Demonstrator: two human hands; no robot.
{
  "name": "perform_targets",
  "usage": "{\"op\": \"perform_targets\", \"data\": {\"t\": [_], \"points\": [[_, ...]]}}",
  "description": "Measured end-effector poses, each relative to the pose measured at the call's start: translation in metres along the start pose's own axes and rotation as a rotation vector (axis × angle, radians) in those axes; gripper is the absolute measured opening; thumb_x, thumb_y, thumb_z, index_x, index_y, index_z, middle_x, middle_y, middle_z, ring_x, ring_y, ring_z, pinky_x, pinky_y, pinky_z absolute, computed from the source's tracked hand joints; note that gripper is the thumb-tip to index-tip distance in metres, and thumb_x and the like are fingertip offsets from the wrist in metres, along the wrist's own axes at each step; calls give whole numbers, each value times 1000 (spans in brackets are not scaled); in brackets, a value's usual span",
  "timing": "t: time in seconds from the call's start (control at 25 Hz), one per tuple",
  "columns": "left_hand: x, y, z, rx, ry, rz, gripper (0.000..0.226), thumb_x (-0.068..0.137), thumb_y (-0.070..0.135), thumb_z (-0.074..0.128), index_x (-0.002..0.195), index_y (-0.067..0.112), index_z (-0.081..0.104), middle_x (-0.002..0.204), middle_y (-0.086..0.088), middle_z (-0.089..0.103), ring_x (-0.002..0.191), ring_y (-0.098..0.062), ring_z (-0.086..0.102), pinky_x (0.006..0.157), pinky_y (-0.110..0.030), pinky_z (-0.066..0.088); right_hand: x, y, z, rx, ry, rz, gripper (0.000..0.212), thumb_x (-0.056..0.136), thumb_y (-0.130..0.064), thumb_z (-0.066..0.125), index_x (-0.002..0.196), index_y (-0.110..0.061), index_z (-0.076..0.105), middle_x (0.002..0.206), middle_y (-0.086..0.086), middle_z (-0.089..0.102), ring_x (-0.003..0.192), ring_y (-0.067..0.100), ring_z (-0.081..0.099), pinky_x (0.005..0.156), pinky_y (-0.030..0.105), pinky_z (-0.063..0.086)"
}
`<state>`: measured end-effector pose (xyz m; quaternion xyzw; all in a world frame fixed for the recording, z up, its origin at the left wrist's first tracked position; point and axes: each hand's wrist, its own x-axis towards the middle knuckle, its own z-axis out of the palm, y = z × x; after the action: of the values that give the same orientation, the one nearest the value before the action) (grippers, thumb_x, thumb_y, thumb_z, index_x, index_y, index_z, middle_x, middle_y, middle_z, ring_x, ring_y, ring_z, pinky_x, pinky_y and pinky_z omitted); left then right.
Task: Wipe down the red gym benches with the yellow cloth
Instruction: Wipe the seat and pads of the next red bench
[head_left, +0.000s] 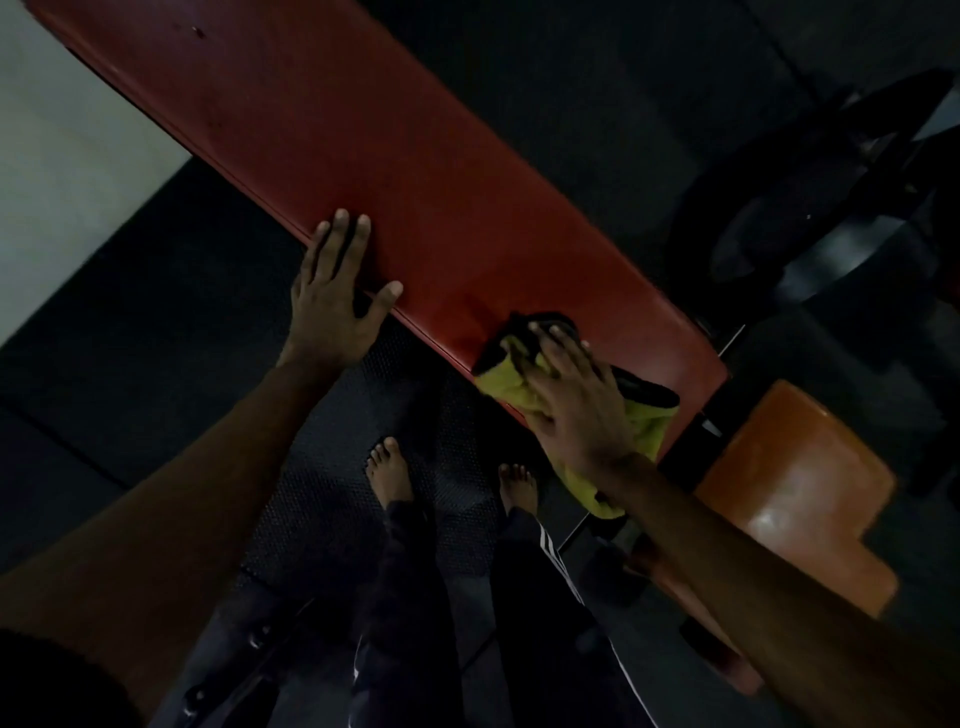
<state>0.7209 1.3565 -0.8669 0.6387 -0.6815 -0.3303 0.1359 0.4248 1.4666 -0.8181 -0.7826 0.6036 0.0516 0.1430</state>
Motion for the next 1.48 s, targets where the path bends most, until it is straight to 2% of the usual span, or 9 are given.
{"op": "perform_targets", "data": {"t": [0.16,0.28,0.48,0.52,0.72,0.84,1.12,1.4,1.48], "points": [[-1,7,10,13,-16,-38,75,103,57,39,162,29,0,169,6,-9,155,-17,-13,115,-66,12,83,-5,-14,205,146,465,58,93,-38,61,147,-21,46,159,12,35,150,30,27,119,52,27],[2,8,9,62,-56,-56,79,102,61,36,161,28,-6,168,5,-14,154,-18,-17,117,-64,8,128,-9,-23,193,117,554,61,95,-52,51,150,-26,42,162,9,31,151,28,23,120,51,22],[5,8,3,122,-124,-74,83,100,66,31,160,26,-10,168,1,-16,154,-22,-16,120,-63,8,85,-19,-19,-59,-54,-96,74,89,-45,58,156,-32,28,162,9,31,149,31,28,118,54,28],[6,10,0,133,-161,-87,84,100,67,30,159,26,-12,168,1,-18,154,-22,-17,120,-63,7,80,-9,-19,-55,-55,-118,75,87,-40,60,155,-30,29,161,11,33,148,32,29,118,54,29],[13,18,-8,157,-320,-133,101,90,81,27,154,25,-28,161,3,-36,149,-19,-30,121,-60,-3,98,25,-25,169,115,656,62,96,-43,52,150,-13,41,157,17,37,147,33,32,118,51,28],[12,16,-4,116,-313,-104,105,88,82,29,154,23,-27,161,1,-35,150,-20,-30,121,-62,-1,137,4,-28,181,197,807,63,97,-51,47,151,-21,40,155,11,40,142,31,37,116,50,28],[13,10,2,90,-283,-62,102,91,79,31,154,24,-28,160,3,-37,143,-12,-39,121,-59,-3,205,13,-45,109,88,654,68,96,-65,36,145,-19,43,139,10,50,126,31,49,104,50,36],[11,11,0,61,-288,-67,101,91,78,32,155,24,-26,162,3,-35,146,-14,-35,120,-56,-7,134,-13,-25,92,165,629,61,97,-54,47,145,-16,47,152,13,44,138,35,42,110,51,35],[8,13,-6,61,-271,-50,93,96,72,33,157,25,-20,162,6,-32,150,-16,-29,120,-53,-10,130,-30,-25,63,149,461,59,97,-50,47,144,-14,49,150,19,46,137,38,44,112,53,36]]}}
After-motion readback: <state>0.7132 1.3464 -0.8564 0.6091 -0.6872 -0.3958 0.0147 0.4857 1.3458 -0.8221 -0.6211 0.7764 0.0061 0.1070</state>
